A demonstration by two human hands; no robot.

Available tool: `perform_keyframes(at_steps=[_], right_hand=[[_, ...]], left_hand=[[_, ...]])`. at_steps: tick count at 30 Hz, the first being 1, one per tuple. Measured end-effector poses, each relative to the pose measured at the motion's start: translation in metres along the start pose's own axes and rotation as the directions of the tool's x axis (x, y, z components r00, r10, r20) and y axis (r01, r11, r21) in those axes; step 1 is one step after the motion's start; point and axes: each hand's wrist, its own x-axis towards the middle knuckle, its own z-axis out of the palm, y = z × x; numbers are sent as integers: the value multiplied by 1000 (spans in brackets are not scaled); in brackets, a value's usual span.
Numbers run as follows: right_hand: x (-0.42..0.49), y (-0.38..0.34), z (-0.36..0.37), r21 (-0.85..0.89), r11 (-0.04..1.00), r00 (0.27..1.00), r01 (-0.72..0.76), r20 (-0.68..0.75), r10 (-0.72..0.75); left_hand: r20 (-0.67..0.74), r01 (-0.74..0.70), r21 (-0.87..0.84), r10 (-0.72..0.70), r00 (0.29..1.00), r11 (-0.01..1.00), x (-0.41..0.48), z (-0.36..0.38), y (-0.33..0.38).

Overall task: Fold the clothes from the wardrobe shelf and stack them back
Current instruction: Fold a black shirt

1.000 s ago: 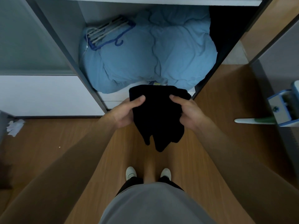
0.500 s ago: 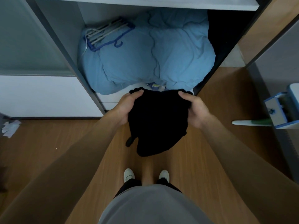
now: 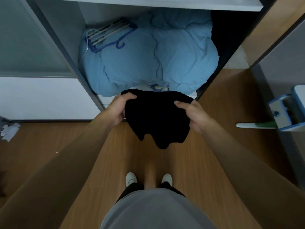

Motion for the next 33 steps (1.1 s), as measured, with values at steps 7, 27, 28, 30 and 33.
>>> perform_keyframes(at_steps=[7, 27, 28, 30, 33], right_hand=[[-3, -17, 2, 148, 989, 999, -24, 26, 21], [-11, -28, -6, 89, 996, 979, -3, 202, -15], [-11, -29, -7, 80, 997, 979, -5, 204, -12], [-11, -31, -11, 53, 999, 985, 1, 171, -10], [-10, -34, -14, 17, 1000, 1000, -11, 10, 11]], left_hand=[[340, 40, -160, 17, 940, 986, -2, -8, -8], [379, 144, -41, -118, 918, 989, 0, 21, 6], [351, 115, -59, -87, 932, 992, 1, 23, 7], [282, 33, -117, 1, 959, 993, 3, 24, 9], [200, -78, -127, 103, 974, 989, 5, 22, 13]])
